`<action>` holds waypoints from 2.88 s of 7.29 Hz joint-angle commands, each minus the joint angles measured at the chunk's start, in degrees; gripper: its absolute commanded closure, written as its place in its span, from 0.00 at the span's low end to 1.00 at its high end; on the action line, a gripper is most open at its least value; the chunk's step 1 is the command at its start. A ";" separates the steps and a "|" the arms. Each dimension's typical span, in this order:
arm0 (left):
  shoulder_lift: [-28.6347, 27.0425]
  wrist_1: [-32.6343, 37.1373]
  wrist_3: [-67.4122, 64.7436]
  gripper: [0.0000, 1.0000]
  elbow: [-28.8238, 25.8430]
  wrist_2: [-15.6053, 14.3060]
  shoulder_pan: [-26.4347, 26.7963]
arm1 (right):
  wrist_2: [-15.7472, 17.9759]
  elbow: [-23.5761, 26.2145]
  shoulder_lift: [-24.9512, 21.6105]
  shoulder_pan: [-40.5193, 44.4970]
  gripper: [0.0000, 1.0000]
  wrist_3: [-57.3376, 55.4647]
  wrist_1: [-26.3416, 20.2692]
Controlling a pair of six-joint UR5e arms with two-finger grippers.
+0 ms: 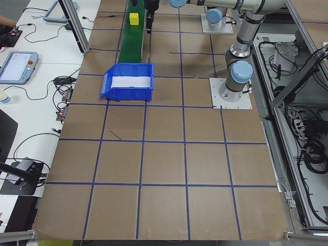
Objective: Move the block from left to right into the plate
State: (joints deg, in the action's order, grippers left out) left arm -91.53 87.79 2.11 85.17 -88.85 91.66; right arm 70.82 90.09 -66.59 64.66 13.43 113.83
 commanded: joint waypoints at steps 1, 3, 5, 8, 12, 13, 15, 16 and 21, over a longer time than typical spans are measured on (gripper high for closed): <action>0.03 0.01 0.00 0.00 0.00 0.00 -0.07 | -3.66 -1.06 1.89 0.55 0.00 -2.79 0.07; 0.21 0.01 0.00 0.00 0.00 0.00 -0.07 | -3.67 -1.32 2.25 2.21 0.00 -1.40 0.77; 0.21 0.01 0.00 0.00 0.00 0.00 -0.07 | -3.76 -1.59 3.04 3.71 0.00 -1.22 1.74; 0.21 0.01 0.00 0.00 0.00 0.00 -0.07 | -3.76 -1.41 3.30 4.15 0.00 3.36 1.74; 0.30 0.01 0.00 0.00 0.00 0.00 -0.07 | -3.76 -1.59 4.27 4.51 0.00 2.66 2.00; 0.30 0.01 0.00 0.00 0.00 0.00 -0.07 | -2.98 -1.50 4.53 4.51 0.00 2.83 3.14; 0.30 0.01 0.00 0.00 0.00 0.00 -0.07 | 3.42 -1.15 5.76 4.51 0.01 3.53 7.08; 0.30 0.01 0.00 0.00 0.00 0.00 -0.07 | 5.80 -1.06 5.68 4.51 0.13 3.53 7.19; 0.30 0.01 0.00 0.00 0.00 0.00 -0.07 | 19.77 4.53 -1.49 3.72 0.77 10.44 7.27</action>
State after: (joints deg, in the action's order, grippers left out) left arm -91.23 87.80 2.11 85.17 -88.86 91.58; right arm 87.04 91.47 -64.67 68.86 20.17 120.75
